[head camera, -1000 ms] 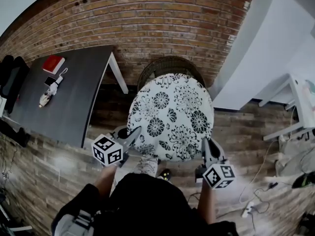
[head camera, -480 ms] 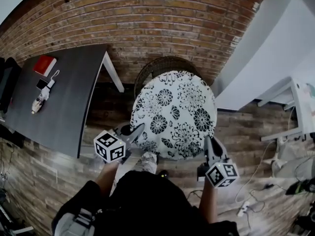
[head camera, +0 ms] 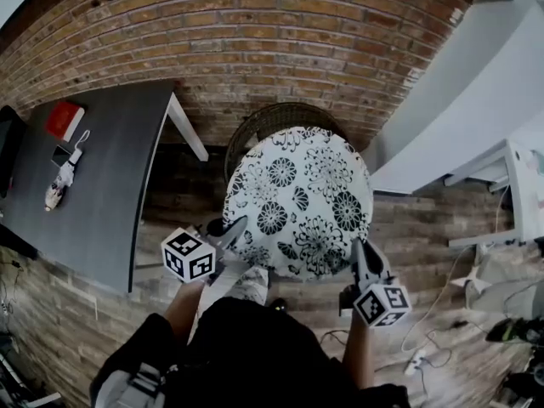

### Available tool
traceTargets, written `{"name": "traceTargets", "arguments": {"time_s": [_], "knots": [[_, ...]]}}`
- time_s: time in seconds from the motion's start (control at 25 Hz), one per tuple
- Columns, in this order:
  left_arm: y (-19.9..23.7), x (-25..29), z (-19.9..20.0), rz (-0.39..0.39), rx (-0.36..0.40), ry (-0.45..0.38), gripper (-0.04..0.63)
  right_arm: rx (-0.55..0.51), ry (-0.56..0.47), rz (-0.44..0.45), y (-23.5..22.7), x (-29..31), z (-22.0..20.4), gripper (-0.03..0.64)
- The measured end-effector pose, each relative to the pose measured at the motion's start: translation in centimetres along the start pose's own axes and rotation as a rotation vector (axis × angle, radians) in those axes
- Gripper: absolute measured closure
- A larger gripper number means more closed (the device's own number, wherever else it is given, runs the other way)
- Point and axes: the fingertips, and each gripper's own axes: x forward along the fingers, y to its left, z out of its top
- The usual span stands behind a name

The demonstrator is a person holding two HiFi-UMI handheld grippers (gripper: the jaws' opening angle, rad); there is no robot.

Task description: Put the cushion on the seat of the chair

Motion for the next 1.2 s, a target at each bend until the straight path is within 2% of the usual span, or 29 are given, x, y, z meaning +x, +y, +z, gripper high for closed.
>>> {"name": "traceTargets", "arguments": {"time_s": [0.24, 0.48, 0.8, 1.2], "knots": [[1.9, 1.7, -0.7, 0.005, -0.026, 0.012, 0.584, -0.006, 0.03, -0.008, -0.8, 2.0, 0.0, 0.594], [5.9, 3.8, -0.8, -0.004, -0.093, 0.03, 0.584, -0.012, 0.079, -0.026, -1.0, 6.2, 0.1, 0.594], [8.9, 5.0, -1.5, -0.02, -0.146, 0.043, 0.584, -0.036, 0.116, -0.055, -0.7, 9.1, 0.1, 0.594], [11.7, 6.7, -1.4, -0.029, -0.166, 0.05, 0.584, -0.055, 0.138, -0.091, -1.3, 12.1, -0.1, 0.594]]}}
